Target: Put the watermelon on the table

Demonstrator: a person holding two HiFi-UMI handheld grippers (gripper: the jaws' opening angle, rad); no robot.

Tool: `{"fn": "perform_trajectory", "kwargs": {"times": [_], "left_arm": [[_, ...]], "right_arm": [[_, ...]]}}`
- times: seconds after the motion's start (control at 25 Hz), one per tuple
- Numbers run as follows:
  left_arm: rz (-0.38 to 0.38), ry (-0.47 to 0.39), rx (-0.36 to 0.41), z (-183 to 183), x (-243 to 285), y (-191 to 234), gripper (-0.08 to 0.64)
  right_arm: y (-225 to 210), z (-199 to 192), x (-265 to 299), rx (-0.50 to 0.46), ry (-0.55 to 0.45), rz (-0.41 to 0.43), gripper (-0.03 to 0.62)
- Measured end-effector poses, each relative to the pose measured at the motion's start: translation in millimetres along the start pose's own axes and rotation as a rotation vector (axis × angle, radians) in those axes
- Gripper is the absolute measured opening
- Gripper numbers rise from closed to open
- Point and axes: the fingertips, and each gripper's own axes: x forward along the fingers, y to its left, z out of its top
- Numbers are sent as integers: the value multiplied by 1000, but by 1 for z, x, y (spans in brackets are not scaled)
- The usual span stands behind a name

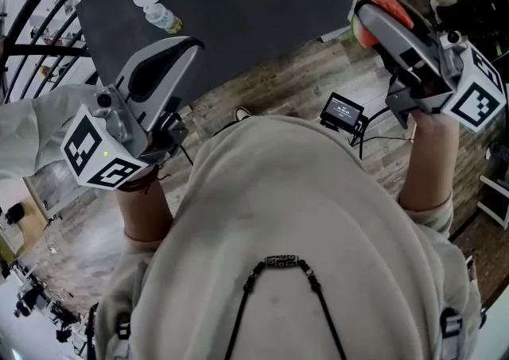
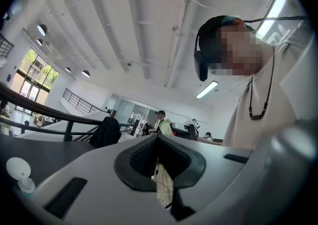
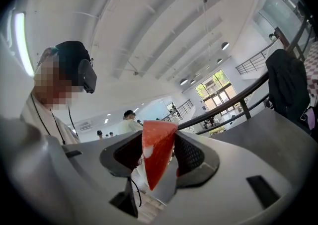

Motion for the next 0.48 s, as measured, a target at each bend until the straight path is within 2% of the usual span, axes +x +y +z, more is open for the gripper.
{"fn": "perform_trajectory", "kwargs": {"times": [0.2, 0.48], "left_arm": [[38, 17, -51, -22, -37, 21, 6], [88, 48, -87, -34, -71, 10, 6]], "right_arm": [[1, -14, 44, 7, 45, 43, 206], [28, -15, 71, 10, 87, 117, 206]]}}
